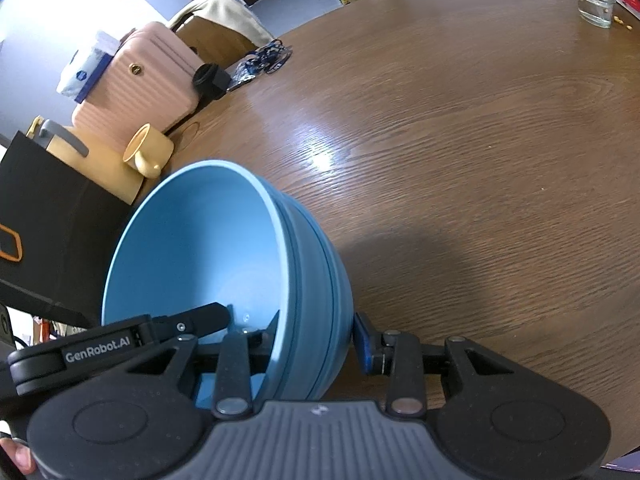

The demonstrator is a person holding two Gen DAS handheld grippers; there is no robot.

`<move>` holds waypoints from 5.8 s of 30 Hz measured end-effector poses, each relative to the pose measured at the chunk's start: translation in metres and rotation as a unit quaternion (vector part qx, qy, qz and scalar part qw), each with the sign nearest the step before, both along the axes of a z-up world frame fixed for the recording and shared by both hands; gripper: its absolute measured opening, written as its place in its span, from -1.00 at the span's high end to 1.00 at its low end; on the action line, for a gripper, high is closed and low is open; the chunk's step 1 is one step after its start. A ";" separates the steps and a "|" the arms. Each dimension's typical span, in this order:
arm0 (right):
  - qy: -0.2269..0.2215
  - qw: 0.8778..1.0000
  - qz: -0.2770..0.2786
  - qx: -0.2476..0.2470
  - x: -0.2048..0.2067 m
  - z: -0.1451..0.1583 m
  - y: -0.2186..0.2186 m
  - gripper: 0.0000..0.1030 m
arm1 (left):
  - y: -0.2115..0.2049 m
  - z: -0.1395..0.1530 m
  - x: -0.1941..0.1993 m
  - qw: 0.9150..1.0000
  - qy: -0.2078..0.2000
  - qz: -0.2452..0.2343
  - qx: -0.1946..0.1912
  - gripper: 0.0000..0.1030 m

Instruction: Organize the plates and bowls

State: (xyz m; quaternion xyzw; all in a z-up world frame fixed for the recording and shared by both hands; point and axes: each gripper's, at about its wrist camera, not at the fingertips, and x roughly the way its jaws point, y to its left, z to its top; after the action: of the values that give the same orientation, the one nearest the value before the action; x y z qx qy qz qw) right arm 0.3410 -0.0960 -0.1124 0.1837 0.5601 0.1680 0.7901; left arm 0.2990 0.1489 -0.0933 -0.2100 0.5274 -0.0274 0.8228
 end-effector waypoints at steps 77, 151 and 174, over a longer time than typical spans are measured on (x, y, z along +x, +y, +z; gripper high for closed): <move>-0.003 0.989 0.149 -0.008 0.041 0.005 0.205 0.36 | 0.187 0.002 -0.018 0.988 0.001 0.152 -0.004 0.20; -0.088 0.991 0.097 -0.025 0.032 0.025 0.218 -1.00 | 0.219 0.027 -0.026 0.984 -0.080 0.133 0.092 -1.00; -0.201 0.976 0.084 -0.028 -0.026 0.056 0.192 -1.00 | 0.197 0.063 -0.075 0.969 -0.172 0.113 0.137 -1.00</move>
State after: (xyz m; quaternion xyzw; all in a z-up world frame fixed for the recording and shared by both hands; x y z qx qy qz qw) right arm 0.3153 0.0956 -0.0566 0.0764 0.4076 0.2513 0.8746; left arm 0.2242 0.3460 -0.0306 -0.1455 0.3493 0.1031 0.9199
